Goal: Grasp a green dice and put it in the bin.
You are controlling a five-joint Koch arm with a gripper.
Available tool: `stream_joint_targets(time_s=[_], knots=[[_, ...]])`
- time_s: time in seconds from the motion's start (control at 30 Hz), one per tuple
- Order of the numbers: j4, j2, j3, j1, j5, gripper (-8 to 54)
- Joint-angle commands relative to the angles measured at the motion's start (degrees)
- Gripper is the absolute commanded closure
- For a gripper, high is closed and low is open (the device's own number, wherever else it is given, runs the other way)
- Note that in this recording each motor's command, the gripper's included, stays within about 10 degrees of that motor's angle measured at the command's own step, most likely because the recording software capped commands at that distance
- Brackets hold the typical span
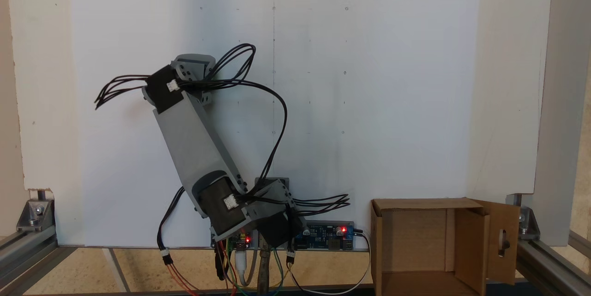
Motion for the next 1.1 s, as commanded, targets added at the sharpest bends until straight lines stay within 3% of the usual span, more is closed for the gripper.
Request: stream_joint_targets(time_s=[0.0, 0.2, 0.4, 0.5, 0.7, 0.9, 1.07], knots=[[-0.4, 0.1, -0.8, 0.4, 4.7, 34.1], [1.8, 1.1, -0.8, 0.6, 4.7, 34.1], [12.7, 17.0, -2.4, 1.1, 4.7, 34.1], [24.3, 21.7, -10.8, 1.5, 4.7, 34.1], [38.6, 23.5, -24.4, 3.0, 4.6, 34.1], [39.6, 23.9, -27.2, 6.5, 4.2, 34.1], [40.1, 23.9, -27.2, 21.7, -4.7, 34.1]])
